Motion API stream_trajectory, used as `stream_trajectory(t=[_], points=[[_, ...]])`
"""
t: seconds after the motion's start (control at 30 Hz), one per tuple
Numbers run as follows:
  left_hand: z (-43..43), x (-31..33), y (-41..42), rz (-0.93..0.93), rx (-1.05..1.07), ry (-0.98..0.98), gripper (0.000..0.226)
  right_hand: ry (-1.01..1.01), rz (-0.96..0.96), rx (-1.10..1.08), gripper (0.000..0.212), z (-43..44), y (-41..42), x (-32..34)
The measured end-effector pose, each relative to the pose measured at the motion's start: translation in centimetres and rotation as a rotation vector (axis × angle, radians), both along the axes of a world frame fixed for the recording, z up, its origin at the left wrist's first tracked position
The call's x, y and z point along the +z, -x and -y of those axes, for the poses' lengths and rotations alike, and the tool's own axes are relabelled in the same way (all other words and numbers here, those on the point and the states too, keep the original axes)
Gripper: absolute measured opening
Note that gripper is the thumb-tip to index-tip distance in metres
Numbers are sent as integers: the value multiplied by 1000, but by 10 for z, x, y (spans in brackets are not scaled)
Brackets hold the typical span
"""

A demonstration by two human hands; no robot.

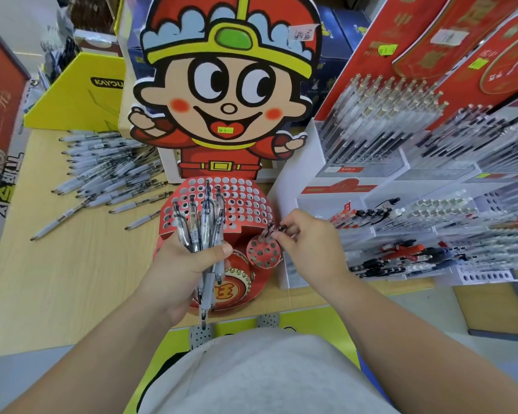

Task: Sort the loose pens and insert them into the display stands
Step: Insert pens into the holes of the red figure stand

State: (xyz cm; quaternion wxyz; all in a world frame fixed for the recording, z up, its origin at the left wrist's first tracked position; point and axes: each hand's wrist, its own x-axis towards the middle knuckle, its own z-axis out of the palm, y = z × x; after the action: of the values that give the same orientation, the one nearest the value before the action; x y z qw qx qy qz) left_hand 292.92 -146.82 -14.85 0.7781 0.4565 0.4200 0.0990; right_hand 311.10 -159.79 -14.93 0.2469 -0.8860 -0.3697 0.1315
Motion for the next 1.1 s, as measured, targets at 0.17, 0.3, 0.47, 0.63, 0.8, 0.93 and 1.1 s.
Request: stream_trajectory(t=[0.17, 0.3, 0.47, 0.63, 0.8, 0.93, 1.1], points=[[0, 0, 4, -14, -11, -6, 25, 16, -18, -25, 13, -3, -3, -3], [0, 4, 6, -12, -15, -1, 22, 27, -10, -12, 13, -4, -2, -3], [1, 16, 8, 41, -66, 7, 16, 55, -45, -12, 26, -5, -2, 3], [2, 29, 5, 96, -141, 6, 17, -115, -181, -55, 11, 1, 6, 34], [2, 45, -6, 123, -278, -28, 23, -343, -653, -127, 7, -4, 13, 77], [2, 57, -13, 158, -403, -51, 25, -425, -854, -168, 6, -6, 16, 87], [-1, 59, -12, 231, -483, 9, 29, -386, -923, -127, 4, -4, 15, 87]])
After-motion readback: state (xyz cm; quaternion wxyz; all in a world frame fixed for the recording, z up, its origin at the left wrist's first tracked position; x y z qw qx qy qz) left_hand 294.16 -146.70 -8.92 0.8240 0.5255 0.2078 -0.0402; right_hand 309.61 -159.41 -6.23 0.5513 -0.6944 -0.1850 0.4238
